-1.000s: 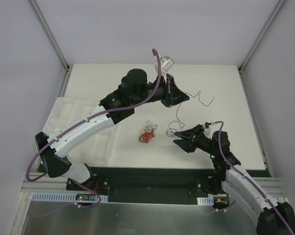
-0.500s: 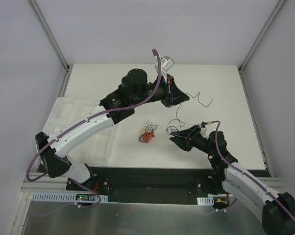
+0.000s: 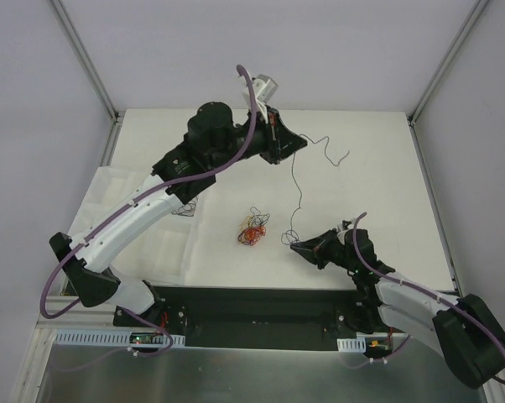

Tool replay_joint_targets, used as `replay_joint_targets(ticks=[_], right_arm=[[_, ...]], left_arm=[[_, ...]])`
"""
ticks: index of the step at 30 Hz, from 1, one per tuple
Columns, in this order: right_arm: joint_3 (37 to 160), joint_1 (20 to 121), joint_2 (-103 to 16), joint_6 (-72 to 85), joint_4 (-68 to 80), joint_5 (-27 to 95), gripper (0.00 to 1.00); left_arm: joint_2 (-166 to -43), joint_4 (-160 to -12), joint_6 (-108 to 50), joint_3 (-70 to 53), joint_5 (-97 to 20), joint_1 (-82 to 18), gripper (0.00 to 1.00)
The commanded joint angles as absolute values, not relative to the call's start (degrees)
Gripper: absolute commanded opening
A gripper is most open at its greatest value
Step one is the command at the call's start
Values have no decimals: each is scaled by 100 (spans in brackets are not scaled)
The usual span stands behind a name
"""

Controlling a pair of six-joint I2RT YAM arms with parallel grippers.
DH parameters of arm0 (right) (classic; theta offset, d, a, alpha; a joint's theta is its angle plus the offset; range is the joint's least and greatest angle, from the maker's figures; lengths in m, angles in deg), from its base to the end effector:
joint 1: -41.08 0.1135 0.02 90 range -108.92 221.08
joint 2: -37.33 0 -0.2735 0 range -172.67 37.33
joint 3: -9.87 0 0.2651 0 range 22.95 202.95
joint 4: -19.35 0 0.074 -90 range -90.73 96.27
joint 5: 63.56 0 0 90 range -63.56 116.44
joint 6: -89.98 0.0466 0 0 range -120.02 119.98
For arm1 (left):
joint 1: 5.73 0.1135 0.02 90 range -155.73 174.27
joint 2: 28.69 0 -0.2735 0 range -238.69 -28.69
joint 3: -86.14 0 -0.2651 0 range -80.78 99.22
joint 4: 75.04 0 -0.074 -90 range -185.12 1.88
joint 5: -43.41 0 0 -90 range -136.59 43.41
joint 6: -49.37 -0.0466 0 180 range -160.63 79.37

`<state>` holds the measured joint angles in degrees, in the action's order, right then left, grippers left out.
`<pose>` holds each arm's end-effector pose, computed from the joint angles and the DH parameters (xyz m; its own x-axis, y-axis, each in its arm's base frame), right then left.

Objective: Untangle the cables

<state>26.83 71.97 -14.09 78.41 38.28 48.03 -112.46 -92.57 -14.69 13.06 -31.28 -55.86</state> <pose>0.1466 0.1077 0.1459 -0.8118 0.5759 -0.0967 0.0683 0.2582 0.9637 0.2165 -0.2784 0.5013 -0.3410 -0.2498 -0.9062 0.8446 0.3418 -0.4121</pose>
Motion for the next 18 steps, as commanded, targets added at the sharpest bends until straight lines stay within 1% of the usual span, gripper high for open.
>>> replay_joint_targets(ticks=[1,6,13,18], right_arm=[[2515,7219,-1909,6942,3756,4368,0],[2427,7193,-2296,6555,3765,4086,1],[2453,7043,-2569,6291,3756,3963,0],[2322,6903,-2648,6264,3730,3734,0]], left_arm=[[-10622,-9356,-1997,1774,-3656,-5267,0],[-10305,-9480,-2313,1967,-3999,-4968,0],[-9883,-9532,-2858,2073,-4623,-4906,0],[-9620,-9585,-3420,2099,-5413,-4906,0]])
